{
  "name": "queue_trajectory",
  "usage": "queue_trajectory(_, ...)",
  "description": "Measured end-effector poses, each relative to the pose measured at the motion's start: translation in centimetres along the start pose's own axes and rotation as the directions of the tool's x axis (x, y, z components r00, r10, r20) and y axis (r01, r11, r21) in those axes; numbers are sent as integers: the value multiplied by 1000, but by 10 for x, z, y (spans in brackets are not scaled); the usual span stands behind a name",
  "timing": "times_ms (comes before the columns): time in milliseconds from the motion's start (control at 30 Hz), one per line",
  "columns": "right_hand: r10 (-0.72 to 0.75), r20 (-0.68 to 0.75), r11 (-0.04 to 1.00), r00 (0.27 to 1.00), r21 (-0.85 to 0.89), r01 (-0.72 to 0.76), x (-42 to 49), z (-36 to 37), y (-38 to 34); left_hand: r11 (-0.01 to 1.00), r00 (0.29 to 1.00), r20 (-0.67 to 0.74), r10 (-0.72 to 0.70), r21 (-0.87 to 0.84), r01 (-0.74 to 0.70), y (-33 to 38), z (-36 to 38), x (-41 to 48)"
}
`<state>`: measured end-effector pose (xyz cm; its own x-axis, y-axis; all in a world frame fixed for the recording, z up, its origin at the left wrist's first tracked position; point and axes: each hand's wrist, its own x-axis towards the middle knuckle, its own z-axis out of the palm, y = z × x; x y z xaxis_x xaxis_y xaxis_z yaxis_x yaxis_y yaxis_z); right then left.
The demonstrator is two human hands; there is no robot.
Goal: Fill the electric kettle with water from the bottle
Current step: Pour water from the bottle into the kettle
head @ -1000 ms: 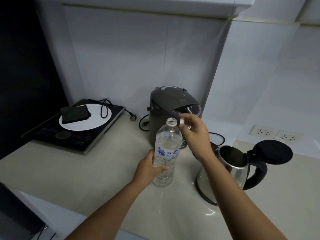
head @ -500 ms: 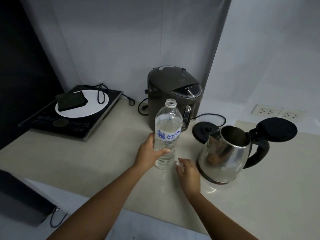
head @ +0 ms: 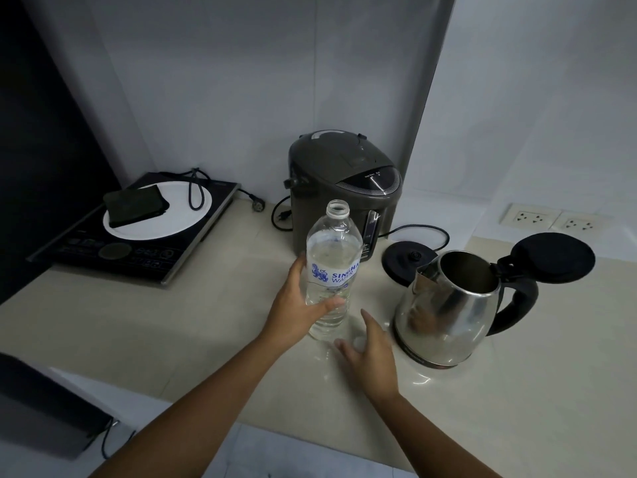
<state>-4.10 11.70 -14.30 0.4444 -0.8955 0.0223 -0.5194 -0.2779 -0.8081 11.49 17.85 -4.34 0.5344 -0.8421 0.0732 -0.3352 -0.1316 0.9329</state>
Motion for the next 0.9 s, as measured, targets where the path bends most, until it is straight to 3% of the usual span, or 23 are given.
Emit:
queue_trajectory(267,-94,-119,915,988,380,133,14,9,-53,996,998,60,29,-91,-23,33,-7,8)
queue_trajectory(367,-19,-180,906,984,414,93,19,13,-64,994,998,47,43,-105,-37,37,-6,8)
queue_trajectory(600,80,-140,907,987,421,-13,19,5,-61,990,996,65,66,-126,-57,49,0,4)
queue_trajectory(900,57,-250,895,967,442,61,-30,-71,-58,959,979,130,155,-257,-118,107,37,-33)
